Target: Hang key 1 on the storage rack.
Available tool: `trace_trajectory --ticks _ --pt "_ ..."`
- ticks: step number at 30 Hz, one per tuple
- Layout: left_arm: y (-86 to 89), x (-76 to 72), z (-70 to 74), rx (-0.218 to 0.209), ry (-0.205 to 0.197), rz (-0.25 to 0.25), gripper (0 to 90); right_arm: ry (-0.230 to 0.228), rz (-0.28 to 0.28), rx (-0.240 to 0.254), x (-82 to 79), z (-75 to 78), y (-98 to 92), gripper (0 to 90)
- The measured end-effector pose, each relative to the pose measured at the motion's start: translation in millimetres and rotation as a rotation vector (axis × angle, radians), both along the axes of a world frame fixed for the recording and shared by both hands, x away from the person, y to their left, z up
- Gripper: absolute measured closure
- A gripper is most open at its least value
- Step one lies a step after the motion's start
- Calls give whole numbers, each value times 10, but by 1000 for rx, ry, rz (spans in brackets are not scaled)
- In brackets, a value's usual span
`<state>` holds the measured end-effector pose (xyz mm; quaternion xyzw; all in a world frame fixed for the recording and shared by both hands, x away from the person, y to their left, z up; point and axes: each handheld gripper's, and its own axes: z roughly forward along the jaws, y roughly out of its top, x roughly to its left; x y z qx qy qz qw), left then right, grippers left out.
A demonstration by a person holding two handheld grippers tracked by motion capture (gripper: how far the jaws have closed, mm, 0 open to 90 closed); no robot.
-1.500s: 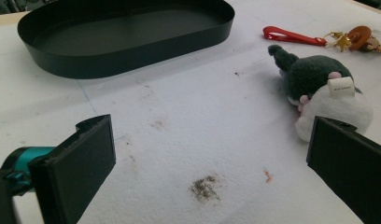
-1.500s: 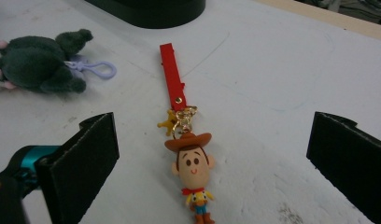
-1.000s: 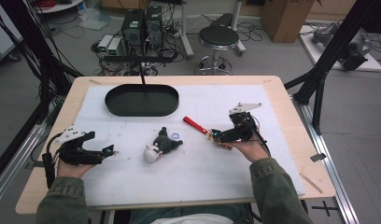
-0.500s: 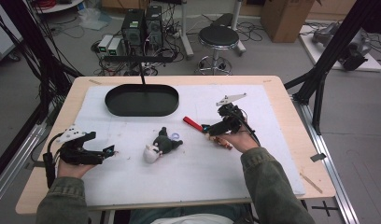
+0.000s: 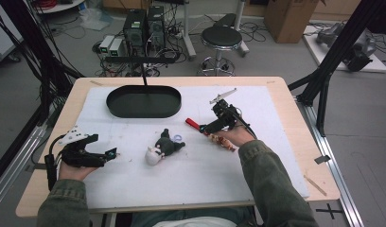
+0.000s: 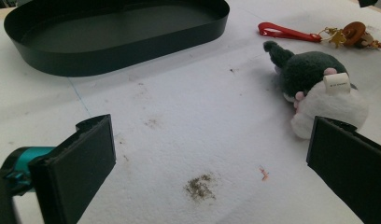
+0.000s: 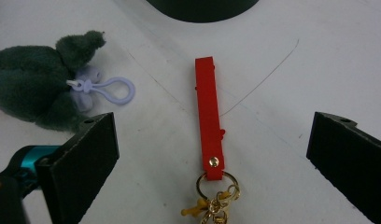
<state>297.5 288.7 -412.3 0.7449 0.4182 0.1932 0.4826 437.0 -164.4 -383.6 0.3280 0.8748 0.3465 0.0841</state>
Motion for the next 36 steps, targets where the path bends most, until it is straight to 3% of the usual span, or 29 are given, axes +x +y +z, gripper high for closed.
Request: trace_trajectory --ticks 7,15,17,18,23,24,26,28,29,30,36 --pt "2 1 -4 0 -2 -3 17 24 29 -36 109 -5 123 13" --pt "7 2 -10 0 -5 -4 17 90 84 -127 262 -73 303 14" --pt "11 3 -12 -1 -6 -6 17 118 85 -151 300 -108 336 14" --pt "12 3 -14 -4 -6 -9 17 127 87 -189 332 -144 372 15" --pt "11 -2 -17 -13 -9 -14 17 139 68 -206 370 -194 391 67" --pt "12 -1 -18 -14 -9 -14 17 151 74 -225 378 -210 384 145" --pt "13 -1 -18 -15 -9 -14 17 145 82 -238 382 -221 383 171" --pt "13 0 -19 -16 -8 -13 17 155 92 -261 366 -223 384 298" --pt "14 2 -20 -13 -8 -14 17 155 92 -261 366 -223 384 298" --pt "15 4 -20 -11 -8 -15 17 155 91 -257 365 -219 386 384" --pt "15 4 -20 -11 -7 -14 17 153 87 -276 365 -223 402 479"
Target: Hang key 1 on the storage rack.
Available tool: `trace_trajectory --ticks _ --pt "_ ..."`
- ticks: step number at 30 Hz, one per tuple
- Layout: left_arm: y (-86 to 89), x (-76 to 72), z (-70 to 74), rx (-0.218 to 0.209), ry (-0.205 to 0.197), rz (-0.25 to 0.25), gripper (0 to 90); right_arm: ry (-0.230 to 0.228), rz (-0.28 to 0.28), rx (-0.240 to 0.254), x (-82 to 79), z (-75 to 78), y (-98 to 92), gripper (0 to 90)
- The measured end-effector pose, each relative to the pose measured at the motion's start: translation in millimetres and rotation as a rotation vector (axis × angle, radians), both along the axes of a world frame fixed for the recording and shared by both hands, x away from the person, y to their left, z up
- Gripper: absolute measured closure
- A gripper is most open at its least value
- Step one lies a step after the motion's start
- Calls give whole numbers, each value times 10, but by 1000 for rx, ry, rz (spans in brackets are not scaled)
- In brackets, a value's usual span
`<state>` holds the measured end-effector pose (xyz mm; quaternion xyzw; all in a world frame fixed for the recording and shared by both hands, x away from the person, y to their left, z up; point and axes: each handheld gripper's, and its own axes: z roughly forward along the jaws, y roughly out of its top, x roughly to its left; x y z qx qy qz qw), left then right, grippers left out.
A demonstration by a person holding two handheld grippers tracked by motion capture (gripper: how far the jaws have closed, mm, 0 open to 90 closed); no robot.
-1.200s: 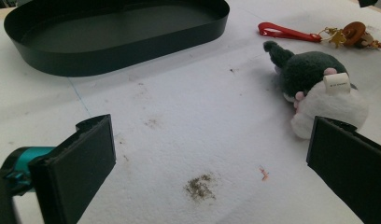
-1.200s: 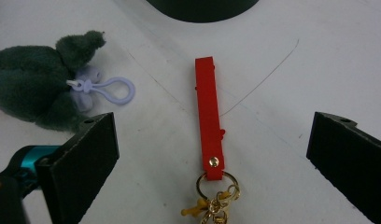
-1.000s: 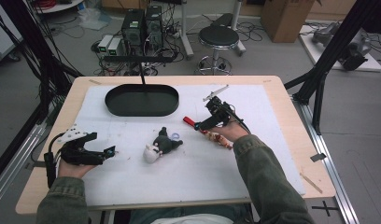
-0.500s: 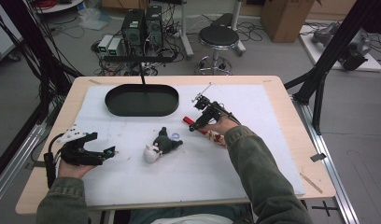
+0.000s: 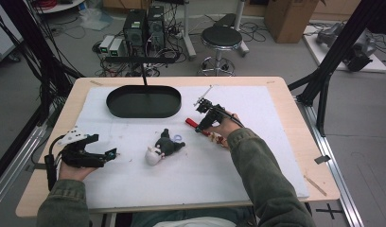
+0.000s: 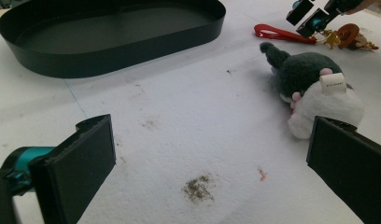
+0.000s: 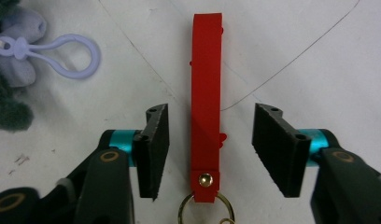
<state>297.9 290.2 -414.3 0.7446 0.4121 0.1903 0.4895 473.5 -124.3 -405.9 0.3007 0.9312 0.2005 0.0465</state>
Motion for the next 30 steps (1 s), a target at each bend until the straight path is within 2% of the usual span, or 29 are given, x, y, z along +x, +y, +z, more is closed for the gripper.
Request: trace_trajectory --ticks 7,11,13,17,21,22,25,26,27,28,29,30 --pt "1 2 -1 2 1 0 17 16 8 -6 10 -41 25 524" --pt "2 2 0 1 1 0 17 33 14 -32 21 -96 56 607" --pt "3 2 -2 1 2 -1 17 26 15 -35 21 -107 63 615" --pt "-7 2 -4 2 2 -7 17 24 -8 -42 25 -97 58 713" --pt "-5 2 -3 -4 3 -3 17 22 -17 -43 15 -89 62 720" --pt "-2 1 -3 -3 2 -2 17 40 -29 -9 30 -56 28 722" --pt "4 5 -4 -1 2 -2 17 50 -61 88 49 54 -58 722" --pt "2 5 -6 -3 4 -3 17 50 -61 88 49 54 -58 722" --pt "2 7 -8 -2 4 -4 17 62 -73 138 48 148 -123 722" --pt "-1 8 -8 -4 3 -4 17 62 -73 138 48 148 -123 722" --pt "-4 7 -8 -5 4 -4 17 76 -75 186 46 232 -193 722" --pt "-2 7 -6 -2 4 -7 17 76 -75 186 46 232 -193 722"
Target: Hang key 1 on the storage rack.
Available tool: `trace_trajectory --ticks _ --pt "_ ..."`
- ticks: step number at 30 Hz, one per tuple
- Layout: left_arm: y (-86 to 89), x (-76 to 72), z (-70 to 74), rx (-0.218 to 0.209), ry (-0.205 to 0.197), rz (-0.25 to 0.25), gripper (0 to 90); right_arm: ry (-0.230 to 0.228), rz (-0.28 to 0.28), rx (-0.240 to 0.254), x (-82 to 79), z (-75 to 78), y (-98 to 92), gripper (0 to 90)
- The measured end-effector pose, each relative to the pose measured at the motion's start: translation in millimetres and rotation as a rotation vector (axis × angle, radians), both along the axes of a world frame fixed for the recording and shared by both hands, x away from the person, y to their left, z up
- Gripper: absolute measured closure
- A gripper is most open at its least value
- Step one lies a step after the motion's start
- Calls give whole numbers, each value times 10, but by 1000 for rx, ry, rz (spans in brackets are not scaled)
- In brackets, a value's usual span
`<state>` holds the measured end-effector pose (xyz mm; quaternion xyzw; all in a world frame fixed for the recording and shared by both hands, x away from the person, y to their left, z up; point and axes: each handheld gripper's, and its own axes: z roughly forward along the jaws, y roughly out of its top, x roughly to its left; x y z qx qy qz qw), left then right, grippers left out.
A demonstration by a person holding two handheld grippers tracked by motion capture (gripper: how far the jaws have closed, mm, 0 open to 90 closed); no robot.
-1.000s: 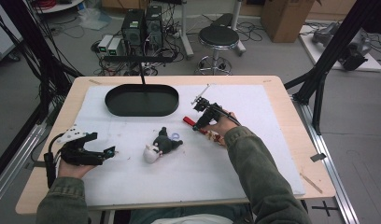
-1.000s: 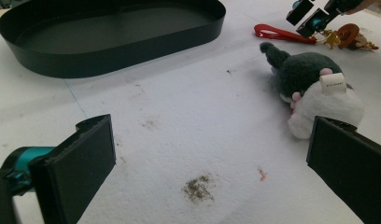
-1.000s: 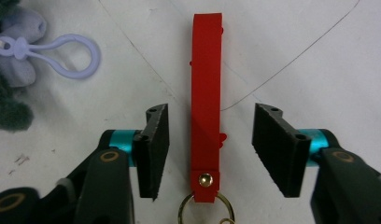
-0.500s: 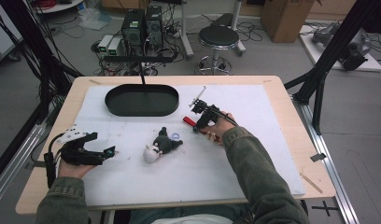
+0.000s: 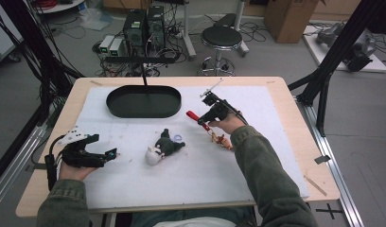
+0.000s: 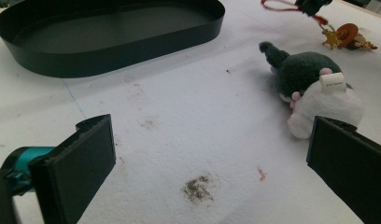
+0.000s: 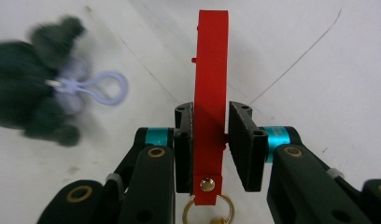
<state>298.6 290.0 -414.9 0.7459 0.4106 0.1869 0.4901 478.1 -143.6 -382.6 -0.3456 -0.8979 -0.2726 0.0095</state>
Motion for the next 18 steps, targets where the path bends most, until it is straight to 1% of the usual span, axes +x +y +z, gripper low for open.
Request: trace_trajectory --ticks 2,3,4,5,6,7,8,9,10,11,12,13,14,15,17,18 --pt "-5 0 0 -3 0 1 17 0 -9 30 -4 69 -61 722" --pt "-5 1 -1 -1 0 2 17 5 -11 52 -9 128 -100 722" --pt "-8 3 -2 -1 0 4 17 5 -11 52 -9 128 -100 722" --pt "-7 6 -2 1 2 2 17 7 -12 55 -13 166 -103 723" --pt "-9 7 -4 0 3 2 17 4 -1 58 -9 208 -107 722" --pt "-9 9 -4 0 3 1 17 -10 3 60 -9 252 -100 723" --pt "-9 9 -5 0 3 2 17 -5 10 79 -5 344 -90 723" --pt "-8 9 -6 -1 4 2 17 -7 9 79 -8 391 -77 724" --pt "-7 9 -6 -1 3 2 17 -7 9 79 -8 391 -77 724" --pt "-6 9 -5 0 2 2 17 -11 14 82 -3 467 -58 726" --pt "-5 7 -4 -1 3 2 17 -11 14 82 -3 467 -58 726" --pt "-4 6 -4 0 2 2 17 -28 23 90 4 557 -27 731" --pt "-4 5 -3 0 3 1 17 -28 23 90 4 557 -27 731" --pt "-4 5 -3 0 3 1 17 -48 31 92 12 644 7 733" --pt "-3 7 -4 -3 2 1 17 -54 29 121 29 732 31 735" --pt "-2 9 -5 -4 2 -1 17 -54 29 121 29 732 31 735"
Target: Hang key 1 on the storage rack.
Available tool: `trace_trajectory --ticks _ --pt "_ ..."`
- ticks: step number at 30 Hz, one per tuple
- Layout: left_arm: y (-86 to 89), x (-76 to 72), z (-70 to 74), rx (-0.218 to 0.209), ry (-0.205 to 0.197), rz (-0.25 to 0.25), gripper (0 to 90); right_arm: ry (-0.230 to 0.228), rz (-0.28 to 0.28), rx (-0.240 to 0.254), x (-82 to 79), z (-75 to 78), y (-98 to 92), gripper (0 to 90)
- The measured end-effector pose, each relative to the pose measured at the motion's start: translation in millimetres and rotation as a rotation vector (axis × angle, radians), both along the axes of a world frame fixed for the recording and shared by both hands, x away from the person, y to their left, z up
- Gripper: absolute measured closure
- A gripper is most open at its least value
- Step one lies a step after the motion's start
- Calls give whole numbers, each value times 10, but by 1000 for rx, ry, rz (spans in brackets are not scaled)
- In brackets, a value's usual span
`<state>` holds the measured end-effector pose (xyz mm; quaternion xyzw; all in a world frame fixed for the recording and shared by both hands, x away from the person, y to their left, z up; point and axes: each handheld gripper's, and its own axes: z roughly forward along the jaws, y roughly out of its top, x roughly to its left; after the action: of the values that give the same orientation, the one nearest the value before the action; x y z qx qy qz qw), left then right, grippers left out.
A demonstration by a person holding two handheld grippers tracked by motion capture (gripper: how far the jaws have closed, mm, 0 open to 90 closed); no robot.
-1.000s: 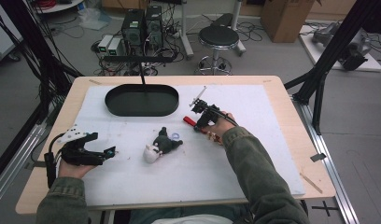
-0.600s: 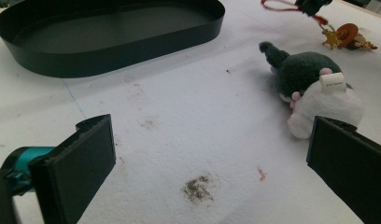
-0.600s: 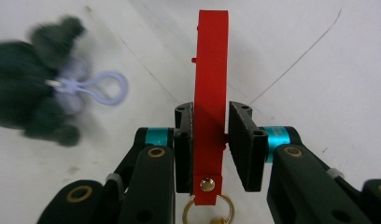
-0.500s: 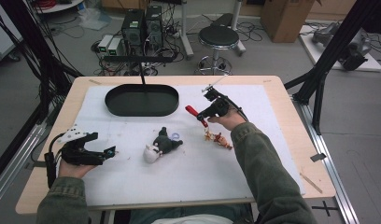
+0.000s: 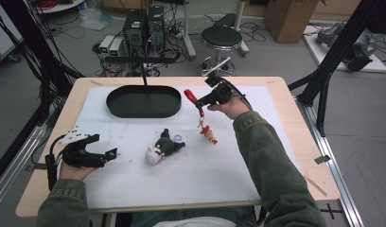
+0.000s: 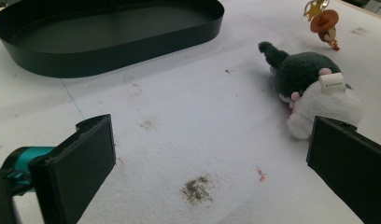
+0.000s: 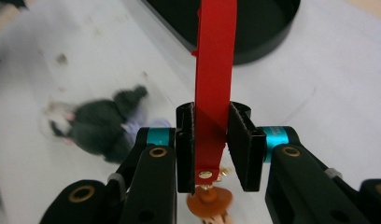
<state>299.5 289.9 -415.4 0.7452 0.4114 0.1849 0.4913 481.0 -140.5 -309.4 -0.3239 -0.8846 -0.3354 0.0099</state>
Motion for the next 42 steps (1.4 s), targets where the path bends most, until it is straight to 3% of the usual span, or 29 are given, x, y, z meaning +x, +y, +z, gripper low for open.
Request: trace_trajectory --ticks 3,8,12,19,22,26,30,33,35,42 --pt "0 -2 0 -3 0 3 17 -12 -4 25 33 170 58 735" --pt "-3 3 -6 -4 6 -3 17 -33 3 44 61 299 106 736" --pt "-13 4 -7 -6 6 -8 17 -26 -2 88 118 392 170 735" --pt "6 15 -14 -10 7 -11 17 -55 12 79 208 637 357 737" --pt "9 12 -9 -17 6 -10 17 -38 -5 109 252 667 422 738" --pt "-5 6 -8 -18 3 -18 17 -49 -8 81 323 682 558 737" --pt "-10 24 -20 -27 8 -29 17 -67 -20 93 383 722 688 737" --pt "-13 33 -24 -29 7 -39 17 -54 -39 110 450 726 762 737" --pt "-9 40 -29 -36 8 -40 17 -41 -56 137 526 725 785 738" --pt "8 72 -36 -59 1 -32 17 -33 -70 118 671 732 803 737"
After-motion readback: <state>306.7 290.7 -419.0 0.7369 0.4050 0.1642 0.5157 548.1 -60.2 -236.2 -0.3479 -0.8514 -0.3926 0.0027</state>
